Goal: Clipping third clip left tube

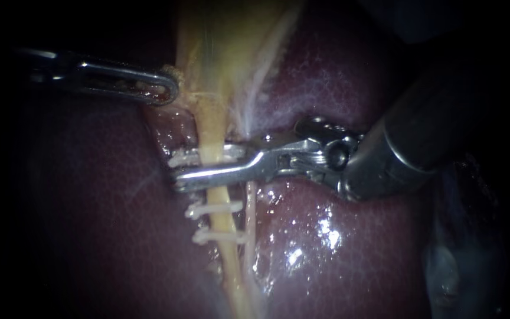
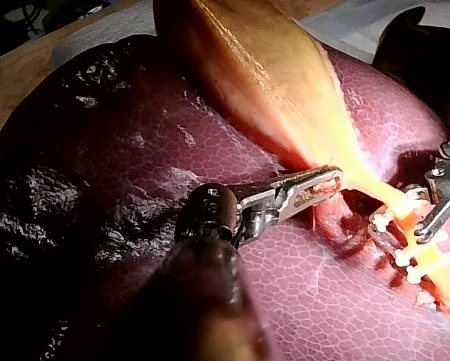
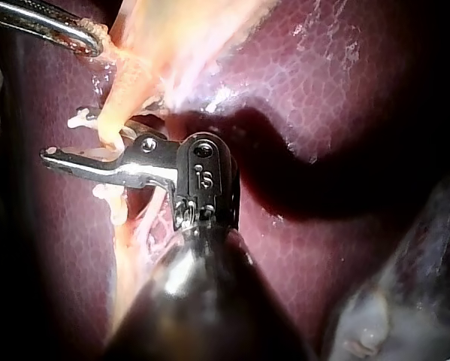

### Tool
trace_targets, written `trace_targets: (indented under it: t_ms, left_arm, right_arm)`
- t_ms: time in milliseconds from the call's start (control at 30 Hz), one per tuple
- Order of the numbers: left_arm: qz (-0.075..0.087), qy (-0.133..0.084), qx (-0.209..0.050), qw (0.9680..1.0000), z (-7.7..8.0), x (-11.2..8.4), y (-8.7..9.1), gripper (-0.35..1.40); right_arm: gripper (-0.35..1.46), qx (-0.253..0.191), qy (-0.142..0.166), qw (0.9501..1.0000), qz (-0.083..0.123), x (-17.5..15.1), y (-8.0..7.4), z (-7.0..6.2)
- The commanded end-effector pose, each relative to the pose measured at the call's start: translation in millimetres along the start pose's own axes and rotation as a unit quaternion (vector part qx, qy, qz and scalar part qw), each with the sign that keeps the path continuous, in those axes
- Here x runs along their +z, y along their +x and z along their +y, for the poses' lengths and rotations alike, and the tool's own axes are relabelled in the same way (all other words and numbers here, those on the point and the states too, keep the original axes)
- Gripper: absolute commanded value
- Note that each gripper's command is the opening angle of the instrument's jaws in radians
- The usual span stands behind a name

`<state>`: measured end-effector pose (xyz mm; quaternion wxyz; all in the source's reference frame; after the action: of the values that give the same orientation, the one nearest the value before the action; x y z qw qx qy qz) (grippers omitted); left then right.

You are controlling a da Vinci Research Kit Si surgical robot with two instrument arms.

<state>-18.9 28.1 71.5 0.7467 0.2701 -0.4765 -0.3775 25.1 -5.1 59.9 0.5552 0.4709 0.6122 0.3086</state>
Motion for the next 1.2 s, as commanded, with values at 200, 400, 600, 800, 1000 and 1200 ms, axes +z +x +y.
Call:
trace_targets:
  t_ms: [200, 400, 600, 800, 1000, 1200]
  left_arm:
    - [0.001, 0.001, 0.0, 1.0, 0.0, 0.0, 0.0, -0.35]
    - [0.001, 0.001, 0.0, 1.0, 0.0, 0.0, 0.0, -0.35]
    - [0.001, 0.001, 0.0, 1.0, 0.0, 0.0, 0.0, -0.35]
    - [0.001, 0.001, 0.0, 1.0, 0.0, 0.0, 0.0, -0.35]
    - [0.001, 0.001, 0.0, 1.0, 0.0, 0.0, 0.0, -0.35]
    - [0.001, 0.001, 0.0, 1.0, 0.0, 0.0, 0.0, -0.35]
  right_arm:
    - [0.45, -0.029, 0.006, 0.9996, 0.003, -0.2, 0.0, 0.3]
    - [0.32, -0.032, 0.006, 0.9995, 0.003, -0.4, -0.3, 0.3]
    - [0.08, -0.032, 0.006, 0.9995, 0.003, -0.6, -0.3, 0.2]
    - [-0.12, -0.032, 0.006, 0.9995, 0.003, -0.6, -0.3, 0.2]
    - [-0.35, -0.032, 0.006, 0.9995, 0.002, -0.8, -0.4, 0.2]
    - [-0.35, -0.033, 0.033, 0.9987, -0.019, -0.5, -0.4, 0.2]
